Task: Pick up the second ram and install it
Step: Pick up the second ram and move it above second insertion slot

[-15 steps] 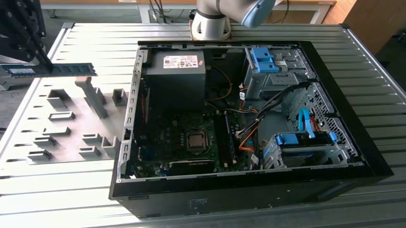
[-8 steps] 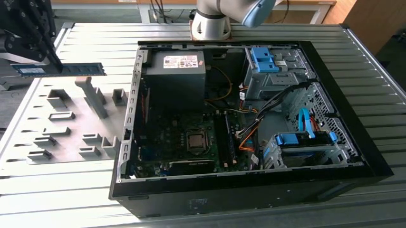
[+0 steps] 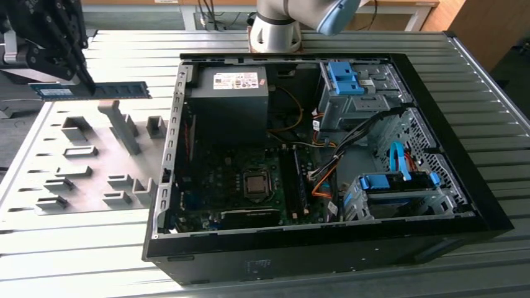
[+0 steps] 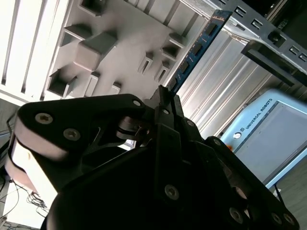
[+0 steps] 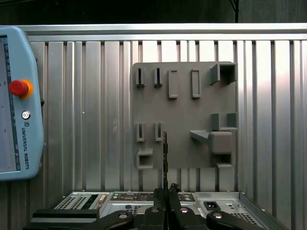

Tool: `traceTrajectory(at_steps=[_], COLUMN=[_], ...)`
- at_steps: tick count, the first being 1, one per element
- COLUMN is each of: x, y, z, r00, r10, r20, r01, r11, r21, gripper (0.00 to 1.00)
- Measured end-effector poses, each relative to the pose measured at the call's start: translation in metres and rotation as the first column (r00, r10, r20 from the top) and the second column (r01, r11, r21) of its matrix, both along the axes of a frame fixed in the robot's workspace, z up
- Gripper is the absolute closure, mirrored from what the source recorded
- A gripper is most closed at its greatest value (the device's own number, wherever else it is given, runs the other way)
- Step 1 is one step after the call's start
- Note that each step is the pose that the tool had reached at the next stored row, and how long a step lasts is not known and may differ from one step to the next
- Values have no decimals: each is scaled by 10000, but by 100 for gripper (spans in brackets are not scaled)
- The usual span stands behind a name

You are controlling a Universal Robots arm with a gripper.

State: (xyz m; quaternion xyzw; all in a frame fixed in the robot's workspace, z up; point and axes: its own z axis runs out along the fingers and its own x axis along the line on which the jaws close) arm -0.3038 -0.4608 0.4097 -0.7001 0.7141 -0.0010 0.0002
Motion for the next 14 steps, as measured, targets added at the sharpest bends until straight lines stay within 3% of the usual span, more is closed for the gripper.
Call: traceTrajectory(at_steps=[14], x=[259], y=[0], z=[0], r00=[10000], r10=[-1], r20=[0], r01=[1], r11=[10000], r21=[0], gripper=[86])
